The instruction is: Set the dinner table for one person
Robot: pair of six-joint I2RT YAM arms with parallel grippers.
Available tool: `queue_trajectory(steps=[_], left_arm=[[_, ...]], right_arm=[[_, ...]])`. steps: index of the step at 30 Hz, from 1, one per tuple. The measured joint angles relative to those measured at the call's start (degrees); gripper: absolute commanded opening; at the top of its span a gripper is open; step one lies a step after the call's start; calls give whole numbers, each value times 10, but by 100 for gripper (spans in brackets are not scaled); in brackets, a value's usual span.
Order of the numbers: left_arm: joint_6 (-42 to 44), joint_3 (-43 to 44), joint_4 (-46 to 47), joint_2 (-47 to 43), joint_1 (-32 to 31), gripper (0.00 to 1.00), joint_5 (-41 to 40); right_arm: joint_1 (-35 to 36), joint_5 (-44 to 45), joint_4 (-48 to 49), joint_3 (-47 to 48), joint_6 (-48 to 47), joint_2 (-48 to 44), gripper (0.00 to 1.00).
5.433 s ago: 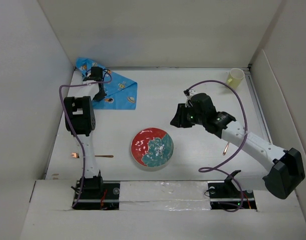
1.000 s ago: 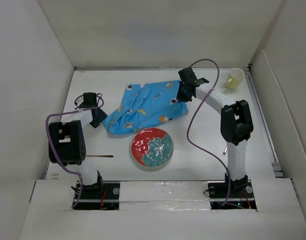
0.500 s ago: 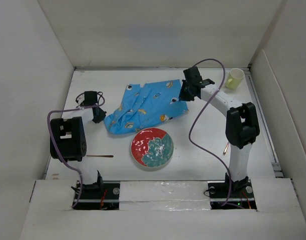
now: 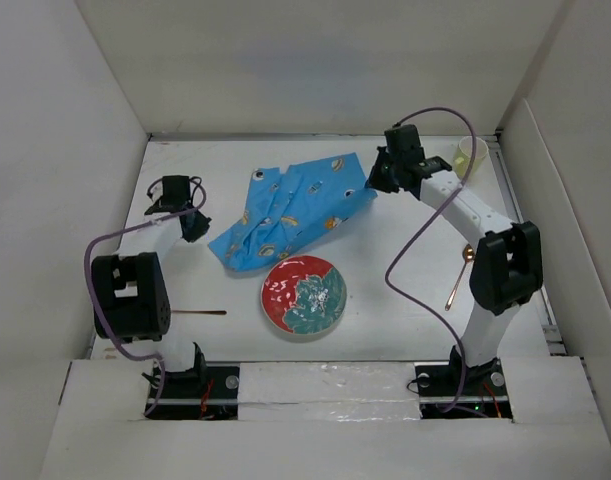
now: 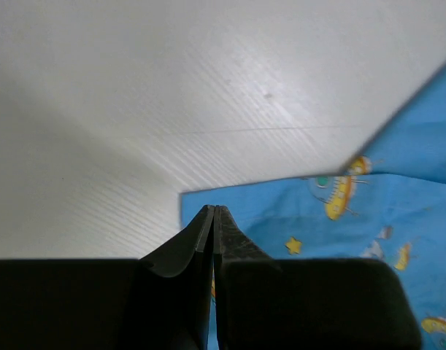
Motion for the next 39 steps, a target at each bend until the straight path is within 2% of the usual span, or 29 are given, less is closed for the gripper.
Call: queue_trajectory(steps=[4,8,10,12,14,15,18,19,31,37,39], left_arm=[[9,36,-16,-74,0,0,-3],[20,38,-14,-133,-2,0,1],[26,27,-15,-141,-6,9,5],[34,1,-16,-138,-14,24,17],[40,-35,-18,-127,-21,32,35],[43,-52,-23,-121,-23,42,42],[54,-92,-37,-103,-28,58,56],[58,-99,-42,-99,-28,59,58],[79,-73,-19,-21,-41,58,39],[75,-44,7,16,-81,46,-12],[73,-38,11,24,-82,38,-24]], right_arm=[[-5,3,27,-41,2,-61,0],[-7,3,72,-145,12,-147,0],[-7,5,91,-214,22,-191,0],[-8,11,107,-282,33,-227,0],[-9,18,108,-336,45,-251,0],[-12,20,110,-357,50,-257,0],[-26,27,111,-404,61,-269,0],[-31,27,111,-413,63,-269,0],[-49,20,130,-426,64,-269,0],[-49,13,136,-426,64,-263,0],[-49,12,137,-426,64,-263,0]])
